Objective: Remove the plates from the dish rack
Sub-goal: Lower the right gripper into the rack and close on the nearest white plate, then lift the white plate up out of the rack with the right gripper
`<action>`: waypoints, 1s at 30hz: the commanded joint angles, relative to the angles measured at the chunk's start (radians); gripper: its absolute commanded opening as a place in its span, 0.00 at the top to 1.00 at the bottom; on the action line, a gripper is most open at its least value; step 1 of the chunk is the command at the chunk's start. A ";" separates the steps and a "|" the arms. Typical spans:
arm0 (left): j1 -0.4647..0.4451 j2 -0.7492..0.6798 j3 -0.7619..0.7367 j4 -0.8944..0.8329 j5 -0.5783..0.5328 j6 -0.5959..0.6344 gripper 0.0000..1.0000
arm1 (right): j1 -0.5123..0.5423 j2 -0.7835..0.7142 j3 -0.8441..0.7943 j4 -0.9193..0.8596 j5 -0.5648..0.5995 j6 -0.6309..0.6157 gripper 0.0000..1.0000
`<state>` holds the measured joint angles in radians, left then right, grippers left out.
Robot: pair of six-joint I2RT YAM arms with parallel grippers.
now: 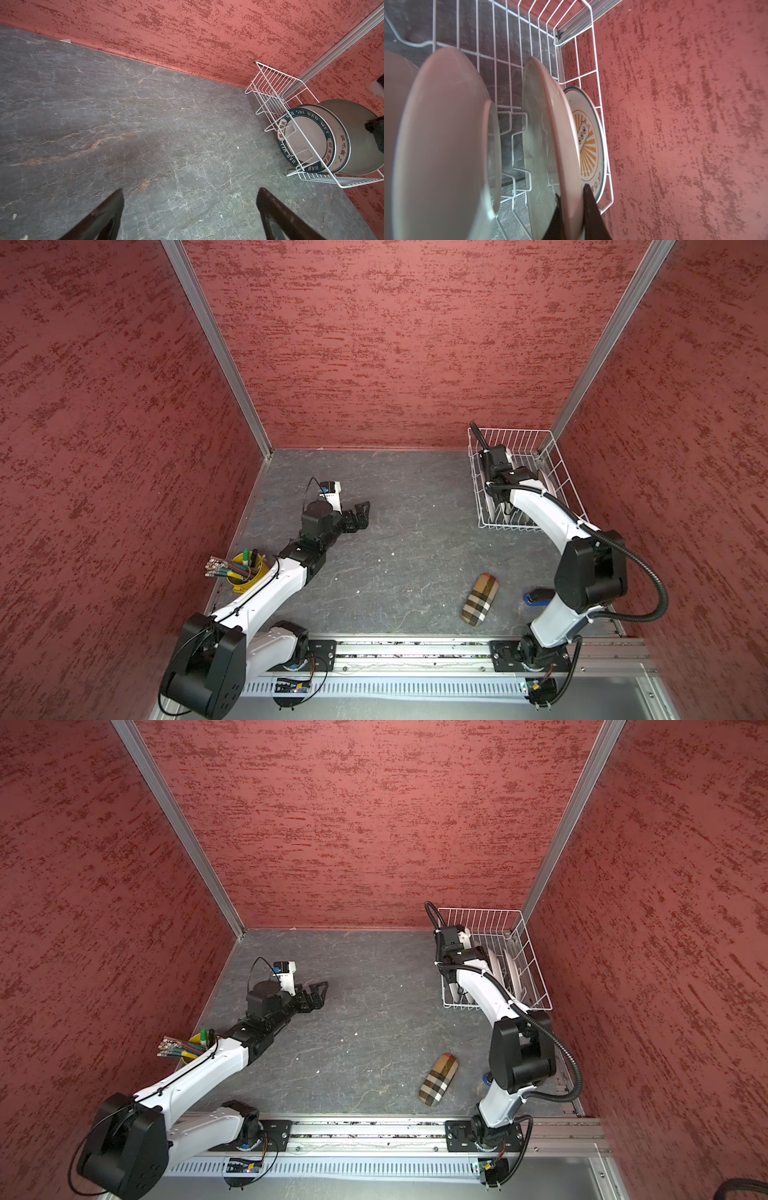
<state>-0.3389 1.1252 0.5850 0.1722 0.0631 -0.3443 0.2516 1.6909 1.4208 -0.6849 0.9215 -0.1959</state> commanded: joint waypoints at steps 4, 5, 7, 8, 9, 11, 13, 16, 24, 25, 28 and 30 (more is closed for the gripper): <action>-0.005 -0.001 -0.004 0.007 0.013 -0.006 0.01 | 0.050 -0.085 0.081 0.053 0.057 -0.038 1.00; -0.005 -0.001 -0.004 0.007 0.013 -0.007 0.01 | 0.055 -0.087 0.086 0.053 0.062 -0.042 1.00; -0.005 -0.001 -0.003 0.008 0.016 -0.008 0.01 | 0.064 -0.092 0.098 0.055 0.072 -0.052 1.00; -0.005 0.001 -0.003 0.009 0.016 -0.010 0.01 | 0.069 -0.095 0.102 0.057 0.073 -0.056 1.00; -0.005 0.002 -0.002 0.009 0.018 -0.009 0.01 | 0.073 -0.097 0.107 0.057 0.074 -0.061 1.00; -0.005 0.004 -0.001 0.009 0.021 -0.009 0.01 | 0.083 -0.101 0.115 0.060 0.081 -0.068 1.00; -0.005 0.007 0.001 0.009 0.024 -0.011 0.01 | 0.089 -0.110 0.118 0.070 0.088 -0.076 1.00; -0.005 0.013 0.008 0.007 0.027 -0.014 0.01 | 0.098 -0.128 0.116 0.090 0.097 -0.093 1.00; -0.001 0.034 0.022 0.011 0.061 -0.042 0.01 | 0.101 -0.189 0.103 0.160 0.104 -0.153 1.00; 0.004 0.040 0.022 0.014 0.072 -0.050 0.01 | 0.100 -0.201 0.094 0.186 0.105 -0.171 1.00; 0.022 0.061 0.029 0.023 0.116 -0.082 0.01 | 0.101 -0.224 0.108 0.213 0.091 -0.194 1.00; 0.034 0.072 0.035 0.024 0.144 -0.101 0.01 | 0.100 -0.234 0.134 0.209 0.066 -0.193 1.00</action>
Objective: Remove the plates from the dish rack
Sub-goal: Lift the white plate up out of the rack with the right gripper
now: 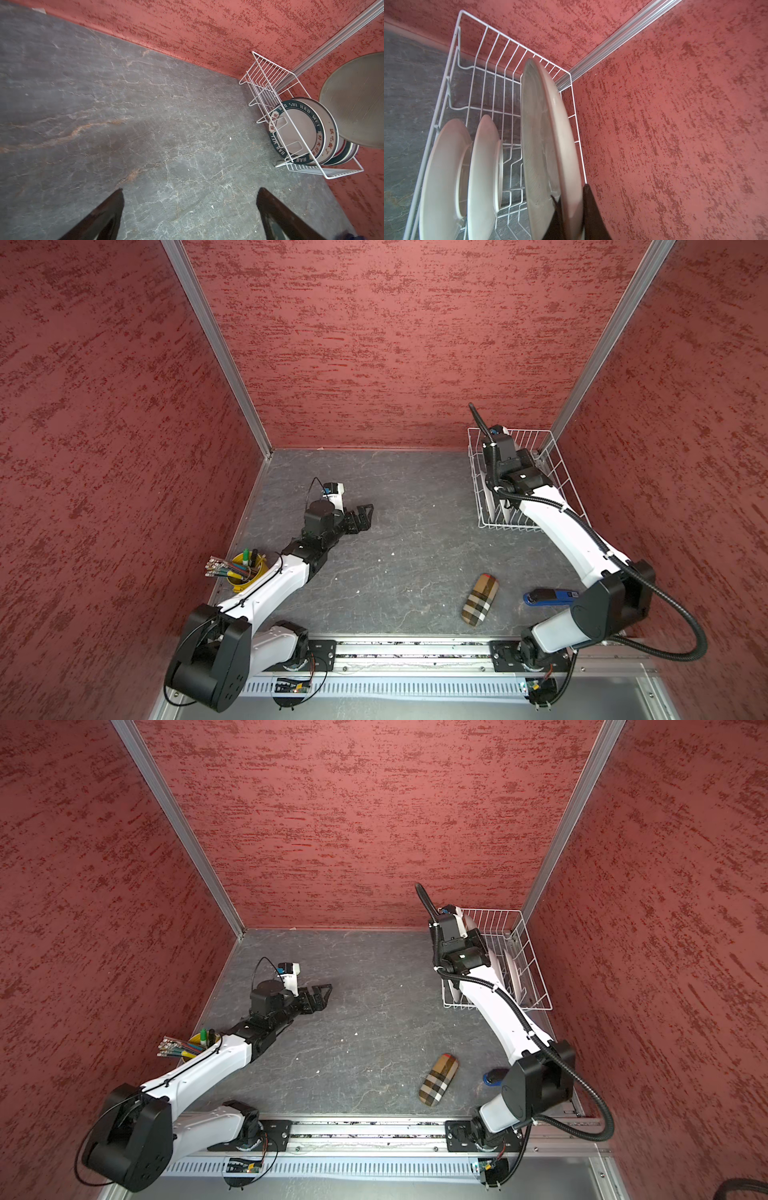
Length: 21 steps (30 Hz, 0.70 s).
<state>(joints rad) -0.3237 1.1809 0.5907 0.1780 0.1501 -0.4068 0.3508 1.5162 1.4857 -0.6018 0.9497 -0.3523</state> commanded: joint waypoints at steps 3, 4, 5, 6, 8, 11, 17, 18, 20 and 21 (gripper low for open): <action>0.030 0.025 0.045 0.014 0.085 -0.044 0.01 | 0.002 -0.111 0.129 0.078 -0.048 0.024 1.00; 0.032 0.025 0.048 0.010 0.087 -0.042 0.01 | 0.002 -0.124 0.148 0.062 -0.087 0.052 1.00; 0.037 0.026 0.053 0.006 0.093 -0.040 0.01 | 0.001 -0.138 0.166 0.045 -0.137 0.087 1.00; 0.046 0.026 0.058 -0.001 0.105 -0.040 0.01 | 0.002 -0.152 0.187 0.027 -0.188 0.123 1.00; 0.069 0.026 0.068 -0.011 0.139 -0.049 0.01 | 0.002 -0.171 0.211 0.010 -0.279 0.180 1.00; 0.109 0.005 0.055 0.031 0.196 -0.079 0.01 | 0.001 -0.177 0.225 -0.002 -0.385 0.237 1.00; 0.193 -0.015 0.065 0.047 0.352 -0.134 0.01 | -0.010 -0.170 0.166 0.042 -0.639 0.386 1.00; 0.202 -0.016 0.070 0.043 0.379 -0.139 0.01 | -0.014 -0.176 0.136 0.073 -0.703 0.418 1.00; 0.216 -0.020 0.078 0.038 0.414 -0.148 0.01 | -0.024 -0.189 0.068 0.153 -0.813 0.499 1.00; 0.222 -0.018 0.082 0.037 0.430 -0.151 0.01 | -0.026 -0.194 0.032 0.199 -0.867 0.534 1.00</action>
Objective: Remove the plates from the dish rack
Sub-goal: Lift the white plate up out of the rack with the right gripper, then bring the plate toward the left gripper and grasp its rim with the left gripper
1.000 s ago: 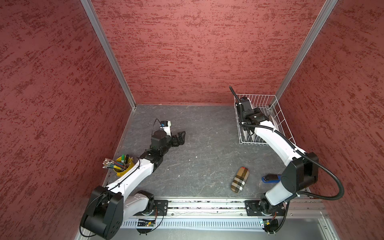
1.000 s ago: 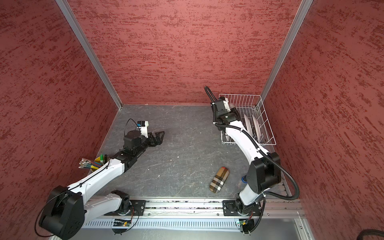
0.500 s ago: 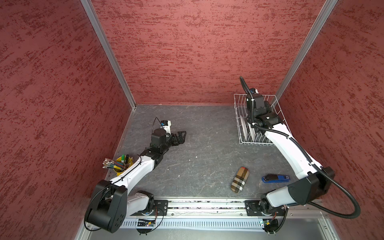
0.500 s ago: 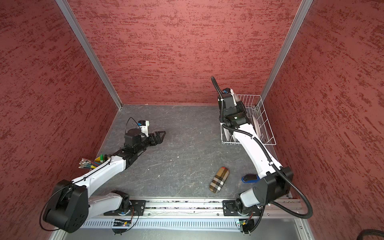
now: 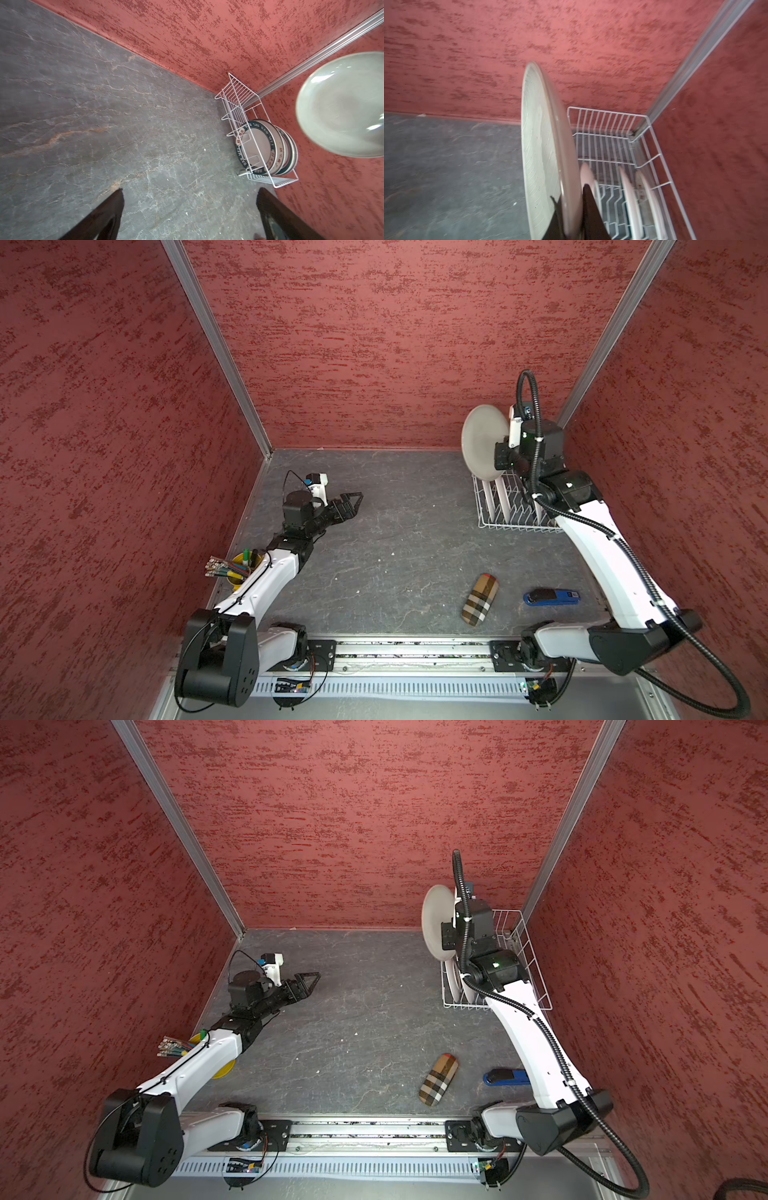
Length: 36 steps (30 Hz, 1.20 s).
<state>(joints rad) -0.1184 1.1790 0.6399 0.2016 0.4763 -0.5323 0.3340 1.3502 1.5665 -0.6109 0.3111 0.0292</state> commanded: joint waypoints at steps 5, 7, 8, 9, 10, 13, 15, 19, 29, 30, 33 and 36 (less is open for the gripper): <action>0.046 0.026 0.082 0.008 0.216 -0.041 0.00 | -0.013 -0.027 -0.238 0.473 -0.438 0.343 1.00; 0.045 0.058 0.111 0.014 0.267 -0.040 0.02 | -0.012 -0.016 -0.292 0.551 -0.483 0.406 1.00; 0.042 0.075 0.126 0.016 0.286 -0.040 0.03 | -0.012 -0.011 -0.317 0.587 -0.495 0.442 1.00; 0.037 0.089 0.139 0.016 0.295 -0.040 0.03 | -0.012 -0.012 -0.340 0.622 -0.506 0.465 1.00; 0.029 0.102 0.154 0.016 0.299 -0.041 0.03 | -0.012 -0.009 -0.364 0.656 -0.517 0.495 1.00; 0.008 0.145 0.195 0.002 0.297 -0.048 0.04 | -0.012 0.005 -0.407 0.729 -0.546 0.577 1.00; 0.000 0.176 0.224 -0.015 0.296 -0.057 0.04 | -0.012 0.012 -0.436 0.782 -0.551 0.646 1.00; -0.005 0.231 0.286 -0.064 0.286 -0.071 0.09 | -0.006 0.046 -0.514 0.934 -0.591 0.789 1.00; -0.004 0.353 0.372 -0.046 0.304 -0.130 0.19 | 0.027 0.174 -0.587 1.221 -0.753 0.971 1.00; -0.007 0.365 0.375 -0.039 0.309 -0.137 0.20 | 0.036 0.179 -0.587 1.228 -0.757 0.971 1.00; -0.012 0.388 0.380 -0.020 0.314 -0.150 0.24 | 0.054 0.188 -0.575 1.208 -0.759 0.957 1.00; -0.020 0.402 0.385 -0.011 0.309 -0.153 0.29 | 0.067 0.197 -0.566 1.204 -0.769 0.956 1.00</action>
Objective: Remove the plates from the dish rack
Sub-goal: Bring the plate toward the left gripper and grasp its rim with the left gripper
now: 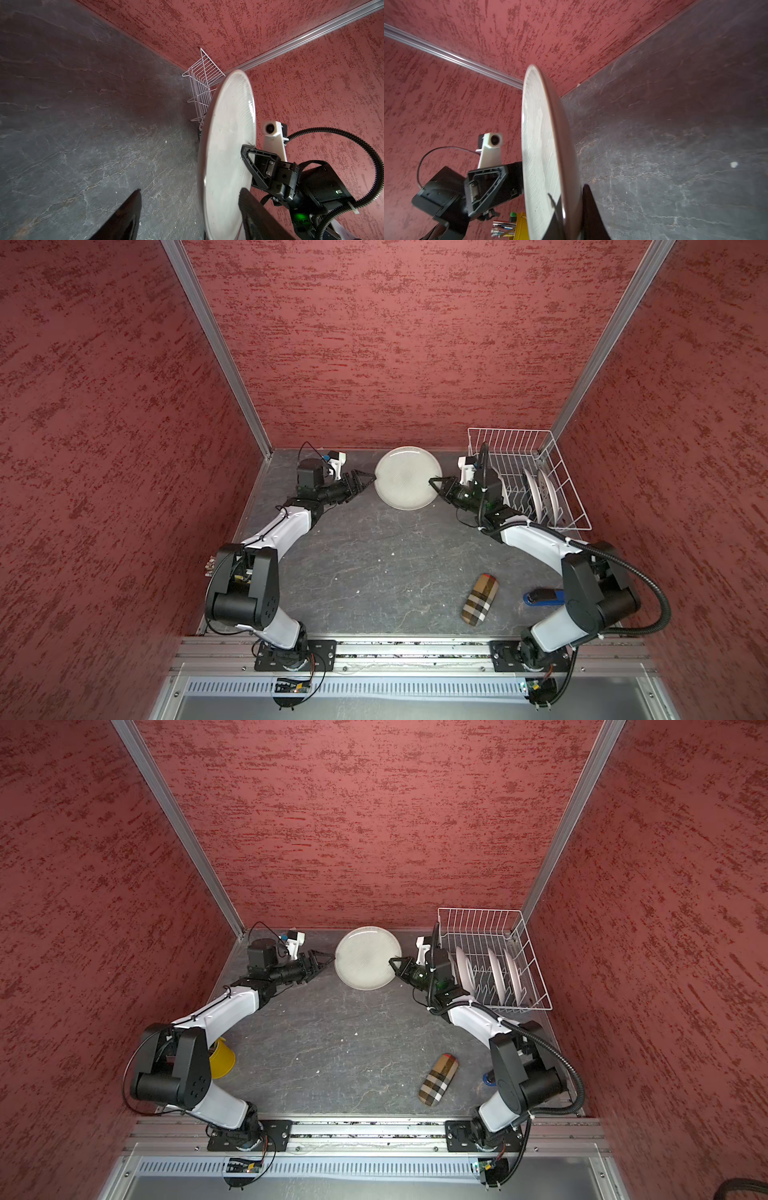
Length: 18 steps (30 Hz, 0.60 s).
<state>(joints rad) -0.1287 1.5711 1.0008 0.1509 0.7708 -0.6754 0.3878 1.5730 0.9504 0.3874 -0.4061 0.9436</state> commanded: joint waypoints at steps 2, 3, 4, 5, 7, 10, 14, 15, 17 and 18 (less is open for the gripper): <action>-0.013 0.017 0.028 0.042 0.013 -0.012 0.31 | 0.017 -0.018 0.048 0.221 -0.064 0.052 1.00; -0.013 0.018 0.031 0.045 0.014 -0.013 0.33 | 0.019 -0.013 0.047 0.230 -0.068 0.059 1.00; -0.014 0.019 0.032 0.050 0.016 -0.015 0.34 | 0.021 -0.009 0.049 0.232 -0.072 0.062 1.00; -0.015 0.020 0.032 0.055 0.017 -0.019 0.36 | 0.023 -0.003 0.048 0.233 -0.074 0.063 1.00; -0.017 0.020 0.032 0.061 0.020 -0.026 0.41 | 0.025 0.009 0.048 0.250 -0.085 0.074 1.00; -0.018 0.017 0.029 0.067 0.022 -0.033 0.51 | 0.026 0.029 0.053 0.272 -0.102 0.089 1.00; -0.018 0.008 0.024 0.076 0.024 -0.040 0.69 | 0.027 0.047 0.057 0.284 -0.111 0.101 1.00; -0.018 0.006 0.021 0.079 0.027 -0.041 0.74 | 0.028 0.050 0.059 0.283 -0.112 0.103 1.00; -0.018 0.002 0.018 0.087 0.031 -0.046 0.86 | 0.028 0.056 0.062 0.289 -0.119 0.107 1.00; -0.018 0.001 0.017 0.092 0.035 -0.048 0.93 | 0.028 0.060 0.064 0.292 -0.124 0.109 1.00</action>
<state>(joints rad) -0.1398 1.5848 1.0061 0.2016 0.7807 -0.7086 0.4099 1.6505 0.9512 0.4946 -0.4908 1.0115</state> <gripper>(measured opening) 0.111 0.111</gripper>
